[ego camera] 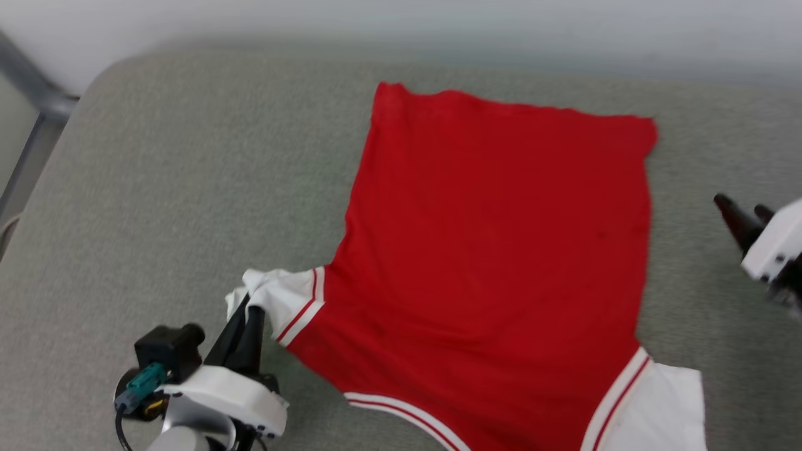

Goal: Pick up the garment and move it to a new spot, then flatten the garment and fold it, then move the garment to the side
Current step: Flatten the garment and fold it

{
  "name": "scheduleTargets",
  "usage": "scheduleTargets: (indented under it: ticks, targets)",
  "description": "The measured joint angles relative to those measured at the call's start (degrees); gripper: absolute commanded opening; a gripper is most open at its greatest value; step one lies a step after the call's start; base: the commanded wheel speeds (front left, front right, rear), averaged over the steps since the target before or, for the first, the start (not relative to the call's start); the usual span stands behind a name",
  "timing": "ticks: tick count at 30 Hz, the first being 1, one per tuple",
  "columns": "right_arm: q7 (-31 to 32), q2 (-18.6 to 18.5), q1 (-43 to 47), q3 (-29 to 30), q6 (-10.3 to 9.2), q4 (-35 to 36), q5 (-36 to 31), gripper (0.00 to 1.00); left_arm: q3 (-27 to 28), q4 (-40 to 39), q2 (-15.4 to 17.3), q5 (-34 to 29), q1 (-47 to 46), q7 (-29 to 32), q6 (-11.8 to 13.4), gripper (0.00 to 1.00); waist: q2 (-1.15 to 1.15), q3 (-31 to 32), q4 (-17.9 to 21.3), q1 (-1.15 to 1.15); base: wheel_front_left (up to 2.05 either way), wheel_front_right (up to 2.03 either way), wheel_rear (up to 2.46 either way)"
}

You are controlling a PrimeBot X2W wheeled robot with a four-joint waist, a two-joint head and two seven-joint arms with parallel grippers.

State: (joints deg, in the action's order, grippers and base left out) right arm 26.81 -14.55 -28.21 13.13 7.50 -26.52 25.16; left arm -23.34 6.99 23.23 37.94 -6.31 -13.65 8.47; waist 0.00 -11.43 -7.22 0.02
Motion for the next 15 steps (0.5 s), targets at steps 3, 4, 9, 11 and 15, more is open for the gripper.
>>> scheduleTargets:
  ticks: [3, 4, 9, 11, 15]
  targets:
    - [6.32, -1.94, -7.87, 0.46, 0.0, -4.55, -1.24, 1.0, -0.71, -1.75, -0.74, -1.23, -2.53, -0.24, -0.42, 0.0, 0.0, -3.02, -2.2, 0.0, 0.0, 0.0, 0.0]
    - [8.5, -2.6, -10.39, 0.71, 0.0, -5.81, -2.01, 1.0, -0.86, -2.25, -1.19, -1.59, -3.54, -0.36, -0.52, 0.0, 0.0, -4.02, -3.01, 0.0, 0.0, 0.0, 0.0]
    - [16.77, -3.96, -21.23, 1.96, 0.0, -10.58, -6.43, 1.0, -2.09, -4.35, -3.09, -3.1, -6.46, -0.68, -1.23, 0.0, 0.0, -9.04, -6.71, 0.0, 0.0, 0.0, 0.0]
    - [18.74, -4.02, -24.5, 2.57, 0.0, -11.81, -8.2, 1.0, -2.3, -5.11, -3.98, -3.55, -7.54, -0.8, -1.43, 0.0, 0.0, -10.97, -8.02, 0.0, 0.0, 0.0, 0.0]
    - [21.81, -4.01, -28.89, 3.88, 0.01, -14.11, -12.23, 1.0, -2.47, -5.94, -5.42, -4.3, -8.76, -1.13, -2.15, 0.0, 0.0, -14.64, -10.3, 0.0, 0.0, 0.0, 0.0]
